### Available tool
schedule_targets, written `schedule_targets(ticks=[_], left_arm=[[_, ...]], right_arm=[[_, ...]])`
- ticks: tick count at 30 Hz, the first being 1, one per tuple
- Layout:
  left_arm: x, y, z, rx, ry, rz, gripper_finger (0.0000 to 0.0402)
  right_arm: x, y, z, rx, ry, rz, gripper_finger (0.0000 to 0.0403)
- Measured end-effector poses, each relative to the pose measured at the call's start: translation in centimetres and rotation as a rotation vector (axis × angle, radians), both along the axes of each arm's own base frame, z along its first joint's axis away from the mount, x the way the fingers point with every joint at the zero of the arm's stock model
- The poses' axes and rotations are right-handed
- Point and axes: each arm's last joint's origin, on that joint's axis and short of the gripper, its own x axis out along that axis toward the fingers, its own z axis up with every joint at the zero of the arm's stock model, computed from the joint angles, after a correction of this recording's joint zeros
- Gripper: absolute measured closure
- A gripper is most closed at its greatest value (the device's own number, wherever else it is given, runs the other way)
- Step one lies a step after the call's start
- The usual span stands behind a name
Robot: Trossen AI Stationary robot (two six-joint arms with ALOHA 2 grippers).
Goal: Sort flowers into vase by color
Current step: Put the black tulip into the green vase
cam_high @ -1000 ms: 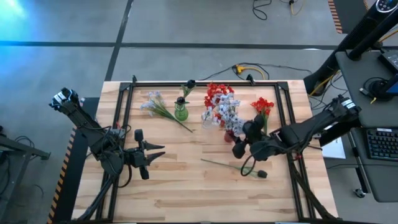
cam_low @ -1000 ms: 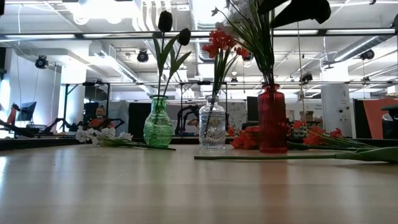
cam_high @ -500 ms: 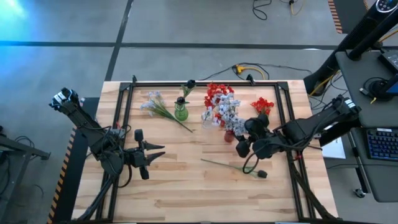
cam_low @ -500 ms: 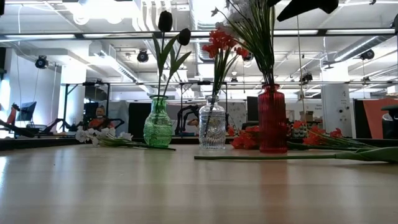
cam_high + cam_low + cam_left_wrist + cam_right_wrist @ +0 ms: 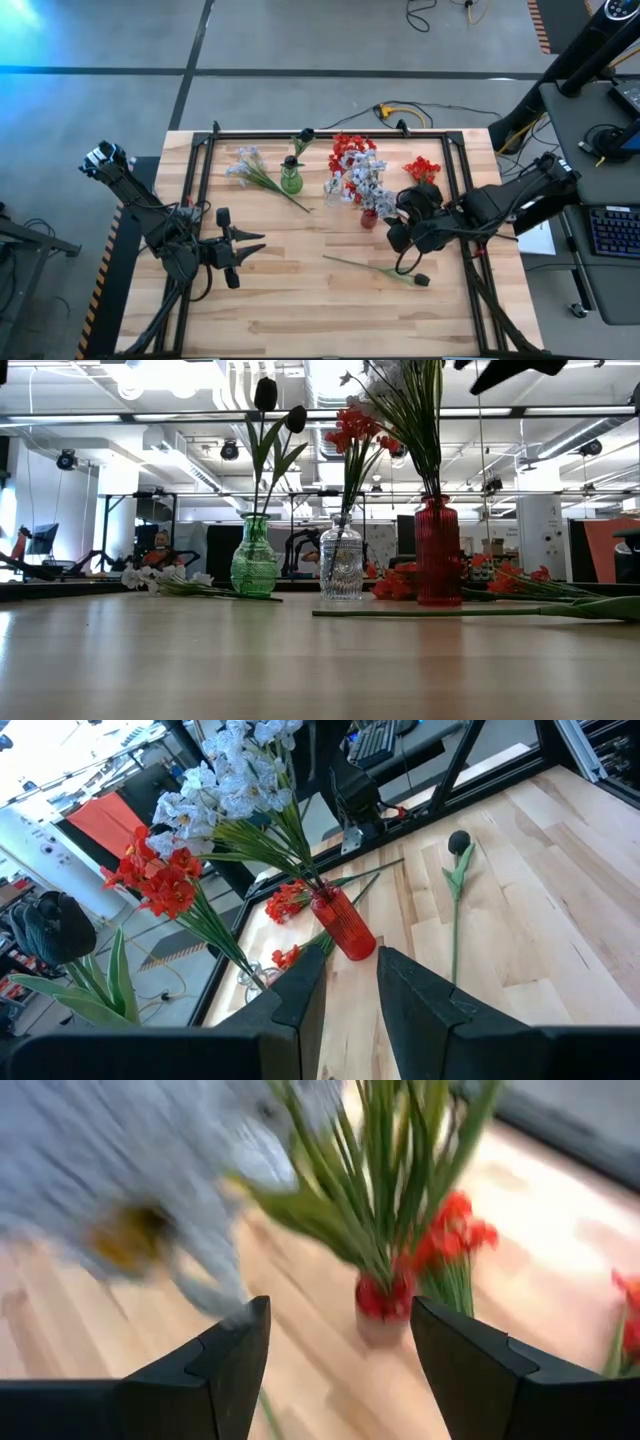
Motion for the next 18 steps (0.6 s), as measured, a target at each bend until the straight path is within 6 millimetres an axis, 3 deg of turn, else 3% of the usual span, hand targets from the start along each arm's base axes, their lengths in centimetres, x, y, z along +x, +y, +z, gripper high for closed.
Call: schedule_targets(ticks=[9, 18], left_arm=[[0.0, 0.0, 0.0, 0.000, 0.000, 0.000, 0.0324], [0.0, 0.0, 0.0, -0.004, -0.003, 0.000, 0.0324]], right_arm=[[-0.4, 0.4, -1.4, 0.224, 0.169, -0.073, 0.0170], [1.9, 1.8, -4.7, 0.242, 0.372, -0.049, 0.0170]])
